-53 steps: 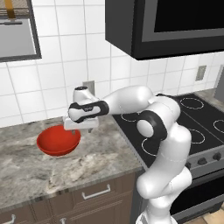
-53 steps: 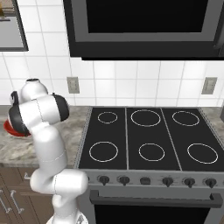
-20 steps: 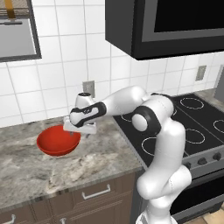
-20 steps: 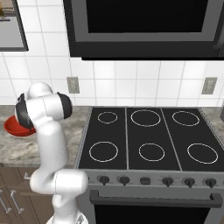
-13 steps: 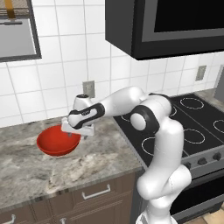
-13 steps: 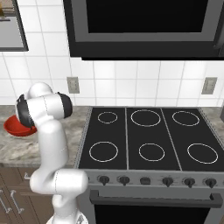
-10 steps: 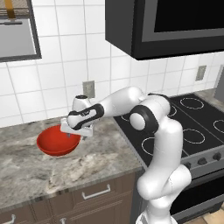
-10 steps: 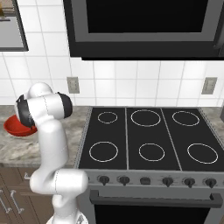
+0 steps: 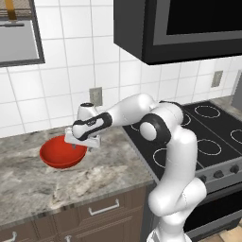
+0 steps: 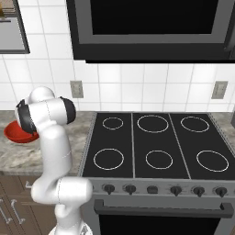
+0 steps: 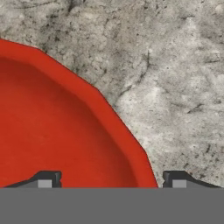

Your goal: Pick the cup and bowl from the counter and place them on the counter next to the sink.

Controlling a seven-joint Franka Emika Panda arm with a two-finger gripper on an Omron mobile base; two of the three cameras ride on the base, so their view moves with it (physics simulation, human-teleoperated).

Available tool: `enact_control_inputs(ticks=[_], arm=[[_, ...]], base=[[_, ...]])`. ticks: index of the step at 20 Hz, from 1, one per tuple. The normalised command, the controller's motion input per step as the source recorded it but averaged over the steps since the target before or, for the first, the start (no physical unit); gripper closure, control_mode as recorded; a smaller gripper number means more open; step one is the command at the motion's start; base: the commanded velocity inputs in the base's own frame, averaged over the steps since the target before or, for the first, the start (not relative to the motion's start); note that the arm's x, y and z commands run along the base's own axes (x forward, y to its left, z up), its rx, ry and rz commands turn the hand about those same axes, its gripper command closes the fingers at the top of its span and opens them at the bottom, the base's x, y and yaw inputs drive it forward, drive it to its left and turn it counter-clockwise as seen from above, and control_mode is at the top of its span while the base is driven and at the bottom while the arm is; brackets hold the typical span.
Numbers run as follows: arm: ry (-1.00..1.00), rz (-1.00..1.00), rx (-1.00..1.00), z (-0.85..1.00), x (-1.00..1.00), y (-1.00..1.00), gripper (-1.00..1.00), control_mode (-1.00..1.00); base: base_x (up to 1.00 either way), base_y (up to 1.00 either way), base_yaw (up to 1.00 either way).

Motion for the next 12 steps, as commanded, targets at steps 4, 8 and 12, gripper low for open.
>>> enact_control_inputs(ticks=[4,8,12], arm=[[0.0,0.0,0.0,0.0,0.0,0.0,1.0,-1.0],[0.0,0.0,0.0,0.0,0.0,0.0,1.0,-1.0],[0.0,0.0,0.0,0.0,0.01,0.0,1.0,-1.0]], base=[[0.0,0.0,0.0],[0.0,0.0,0.0],[0.0,0.0,0.0]])
